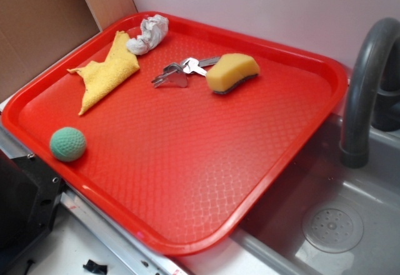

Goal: Grab the white paper.

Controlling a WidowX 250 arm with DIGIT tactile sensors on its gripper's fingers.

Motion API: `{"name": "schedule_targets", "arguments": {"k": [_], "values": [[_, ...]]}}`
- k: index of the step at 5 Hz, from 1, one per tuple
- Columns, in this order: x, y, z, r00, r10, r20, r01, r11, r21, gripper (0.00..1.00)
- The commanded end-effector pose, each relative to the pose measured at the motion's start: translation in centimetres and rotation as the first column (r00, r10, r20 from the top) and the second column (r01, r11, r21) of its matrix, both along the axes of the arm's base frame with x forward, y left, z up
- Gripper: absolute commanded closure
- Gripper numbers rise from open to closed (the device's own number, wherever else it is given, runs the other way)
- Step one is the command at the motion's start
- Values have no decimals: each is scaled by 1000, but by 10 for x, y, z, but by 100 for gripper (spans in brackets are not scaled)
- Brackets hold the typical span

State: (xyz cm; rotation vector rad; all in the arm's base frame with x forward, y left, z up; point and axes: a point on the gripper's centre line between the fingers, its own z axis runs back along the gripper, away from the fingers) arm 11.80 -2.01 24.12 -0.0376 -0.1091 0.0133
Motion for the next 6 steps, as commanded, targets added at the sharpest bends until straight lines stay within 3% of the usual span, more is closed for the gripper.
{"name": "schedule_targets", "arguments": {"k": [1, 2, 3, 4, 5, 6], "values": [[0, 0, 0, 1000, 0, 0, 0, 1000, 0, 0], [20, 4, -11, 967, 247, 68, -239, 965, -104, 0], [50, 17, -31, 871, 481, 100, -461, 871, -170, 0], [83, 36, -57, 715, 677, 172, -650, 735, -194, 0], [113, 59, -79, 522, 814, 256, -791, 574, -212, 0], [139, 77, -101, 434, 862, 262, -838, 493, -235, 0]]}}
